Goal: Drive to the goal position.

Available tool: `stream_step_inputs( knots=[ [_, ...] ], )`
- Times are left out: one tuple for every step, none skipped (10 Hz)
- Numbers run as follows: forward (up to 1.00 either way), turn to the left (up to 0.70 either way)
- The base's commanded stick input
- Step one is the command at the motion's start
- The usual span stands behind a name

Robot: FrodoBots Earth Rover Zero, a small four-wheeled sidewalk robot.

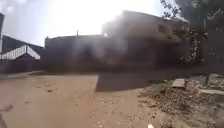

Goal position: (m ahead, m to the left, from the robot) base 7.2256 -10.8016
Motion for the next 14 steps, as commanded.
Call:
stream_step_inputs(
  knots=[
    [1.0, 0.0],
    [1.0, 0.0],
    [1.0, 0.0],
    [1.0, 0.0],
    [1.0, 0.0],
    [1.0, 0.0],
    [1.0, -0.27],
    [1.0, -0.27],
    [1.0, -0.27],
    [1.0, -0.27],
    [1.0, -0.27],
    [1.0, -0.27],
    [1.0, 0.0],
    [1.0, 0.0]
  ],
)
